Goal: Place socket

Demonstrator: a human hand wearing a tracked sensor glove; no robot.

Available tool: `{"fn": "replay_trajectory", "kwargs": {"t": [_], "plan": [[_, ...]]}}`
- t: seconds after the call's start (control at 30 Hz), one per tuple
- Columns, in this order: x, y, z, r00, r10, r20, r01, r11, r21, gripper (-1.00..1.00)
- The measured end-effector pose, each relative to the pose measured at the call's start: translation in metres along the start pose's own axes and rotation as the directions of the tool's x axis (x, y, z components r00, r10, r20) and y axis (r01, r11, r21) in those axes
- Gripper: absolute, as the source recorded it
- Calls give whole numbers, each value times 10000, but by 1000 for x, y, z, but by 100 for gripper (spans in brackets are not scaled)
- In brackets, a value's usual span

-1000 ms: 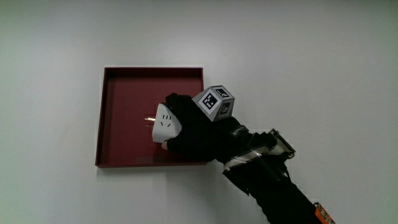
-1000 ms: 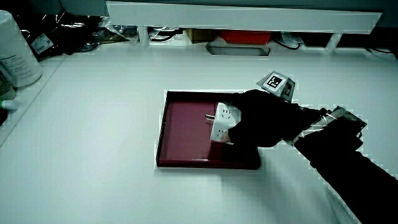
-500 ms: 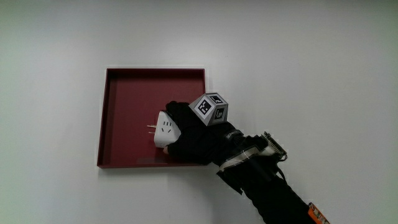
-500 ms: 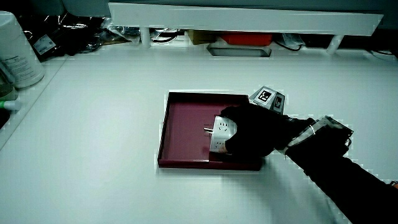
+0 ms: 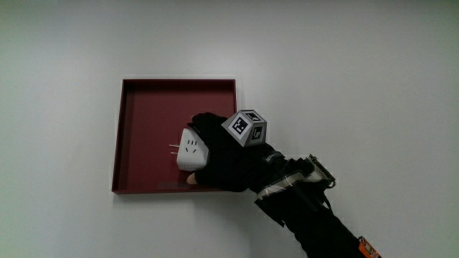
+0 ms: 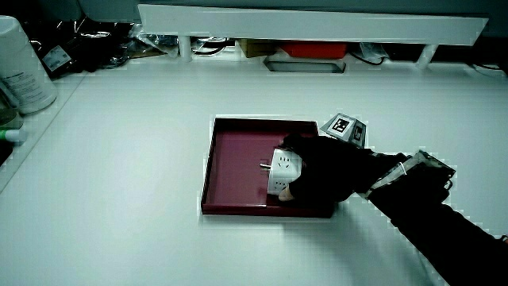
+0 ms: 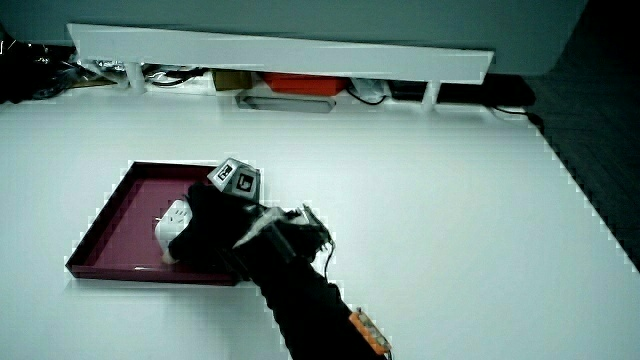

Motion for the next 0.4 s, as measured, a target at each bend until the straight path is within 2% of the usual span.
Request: {"fn": "replay_trajectory", "kwargs": {"t": [0.03, 0.07, 0.1, 0.13, 0.17, 0.23, 0.27, 0.3, 0.33, 0.37, 0.4], "plan": [[-1, -5, 5, 9999, -58, 149, 55, 9998, 198, -85], [2, -9, 7, 9997, 121, 198, -119, 9999, -70, -90], [6, -11, 10, 9984, 459, -329, -473, 9980, -417, -95], [11, -14, 13, 9964, 822, -230, -830, 9959, -354, -100], [11, -21, 19, 9969, 551, -569, -582, 9969, -538, -100], [21, -28, 27, 9896, 1172, -835, -1212, 9916, -454, -100], [26, -34, 33, 9895, 1054, -984, -1097, 9932, -393, -100], [29, -41, 39, 9826, 1125, -1476, -1184, 9924, -322, -100], [29, -48, 47, 9867, 798, -1417, -835, 9963, -204, -100], [26, -57, 54, 9847, 574, -1647, -614, 9979, -192, -100], [30, -62, 59, 9703, 966, -2216, -985, 9951, 23, -100]]}}
